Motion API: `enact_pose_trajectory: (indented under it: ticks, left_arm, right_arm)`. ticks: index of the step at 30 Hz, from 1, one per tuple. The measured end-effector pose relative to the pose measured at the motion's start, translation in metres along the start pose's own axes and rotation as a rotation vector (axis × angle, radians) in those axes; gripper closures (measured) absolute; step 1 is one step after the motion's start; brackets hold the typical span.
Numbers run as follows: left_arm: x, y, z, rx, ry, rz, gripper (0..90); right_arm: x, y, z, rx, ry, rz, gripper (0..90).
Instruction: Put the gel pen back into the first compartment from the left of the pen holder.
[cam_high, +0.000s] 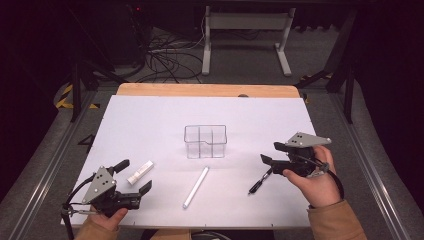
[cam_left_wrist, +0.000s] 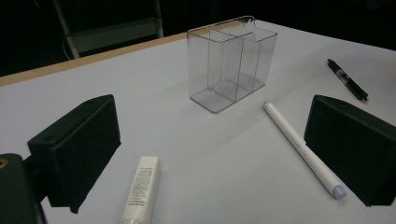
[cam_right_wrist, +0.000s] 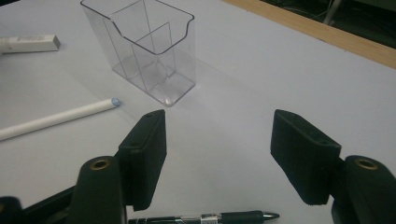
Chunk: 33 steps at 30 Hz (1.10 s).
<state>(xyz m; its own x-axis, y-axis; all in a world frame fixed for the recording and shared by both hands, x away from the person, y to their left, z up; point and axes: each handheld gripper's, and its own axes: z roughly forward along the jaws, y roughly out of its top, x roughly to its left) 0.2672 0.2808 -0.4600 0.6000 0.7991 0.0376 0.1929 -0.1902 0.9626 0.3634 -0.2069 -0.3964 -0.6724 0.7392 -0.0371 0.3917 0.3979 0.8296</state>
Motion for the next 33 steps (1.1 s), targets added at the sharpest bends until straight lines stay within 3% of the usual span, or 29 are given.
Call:
enact_pose_trajectory:
  ticks: [5, 13, 14, 18, 33]
  left_arm:
    - [0.0, 0.0, 0.0, -0.002, 0.0, -0.002, 4.2]
    - [0.0, 0.0, -0.001, -0.001, 0.004, -0.001, 4.2]
    - [0.001, 0.0, -0.002, 0.0, 0.005, 0.002, 4.2]
    - [0.0, 0.0, -0.002, -0.001, 0.005, 0.004, 4.2]
    - [-0.001, 0.0, -0.002, -0.001, 0.003, 0.001, 4.3]
  right_arm:
    - [0.001, 0.0, 0.0, 0.011, -0.025, 0.047, 37.7]
    - [0.001, -0.001, 0.003, 0.061, -0.06, 0.17, 41.1]
    - [0.001, -0.001, 0.004, 0.082, -0.061, 0.208, 41.8]
    - [0.0, -0.001, 0.006, 0.129, -0.074, 0.227, 41.8]
    - [-0.004, -0.006, 0.012, 0.244, -0.07, 0.391, 41.8]
